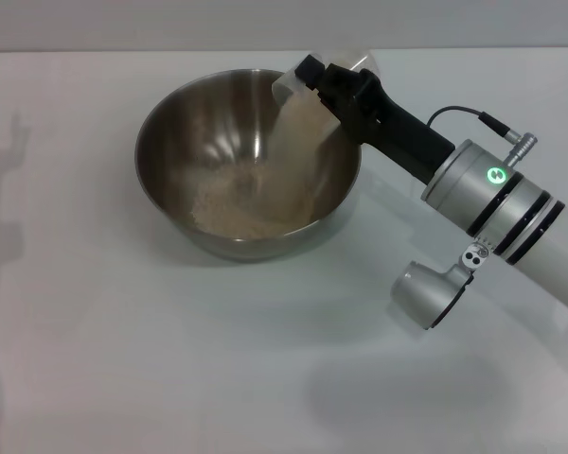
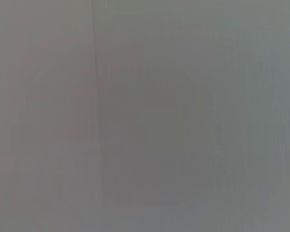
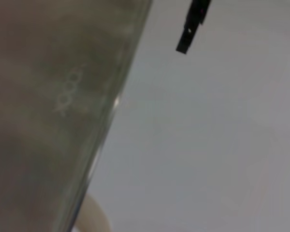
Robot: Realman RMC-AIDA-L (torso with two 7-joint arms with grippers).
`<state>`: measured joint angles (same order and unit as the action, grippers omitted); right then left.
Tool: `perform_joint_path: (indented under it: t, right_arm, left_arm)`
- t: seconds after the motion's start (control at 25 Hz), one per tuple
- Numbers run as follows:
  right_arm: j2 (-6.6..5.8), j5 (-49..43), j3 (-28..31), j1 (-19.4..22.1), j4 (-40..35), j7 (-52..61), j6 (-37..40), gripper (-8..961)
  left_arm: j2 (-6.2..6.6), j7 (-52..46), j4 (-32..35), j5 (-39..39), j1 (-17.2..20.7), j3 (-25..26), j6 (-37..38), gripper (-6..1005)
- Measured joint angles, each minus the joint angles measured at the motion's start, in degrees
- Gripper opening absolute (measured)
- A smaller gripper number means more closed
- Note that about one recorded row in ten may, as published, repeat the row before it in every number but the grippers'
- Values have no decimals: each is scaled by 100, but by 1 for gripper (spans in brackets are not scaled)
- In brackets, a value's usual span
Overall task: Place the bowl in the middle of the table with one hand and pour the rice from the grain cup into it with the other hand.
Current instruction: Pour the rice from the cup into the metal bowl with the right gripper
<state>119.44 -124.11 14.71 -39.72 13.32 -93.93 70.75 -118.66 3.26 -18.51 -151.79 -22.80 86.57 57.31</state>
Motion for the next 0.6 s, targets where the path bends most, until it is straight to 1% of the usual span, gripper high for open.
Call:
perform_joint_path:
  t: [0.32,0.6]
  right_arm:
    - [0,-22,-33,-118,-94,-810,-14,10]
    - [0,-91,-39,-156,-74,-1417,-236,9]
  left_arm:
    - [0,-1,-4,0,-29,0,0,829]
    - [0,-1,-4,0,-48,0,0,829]
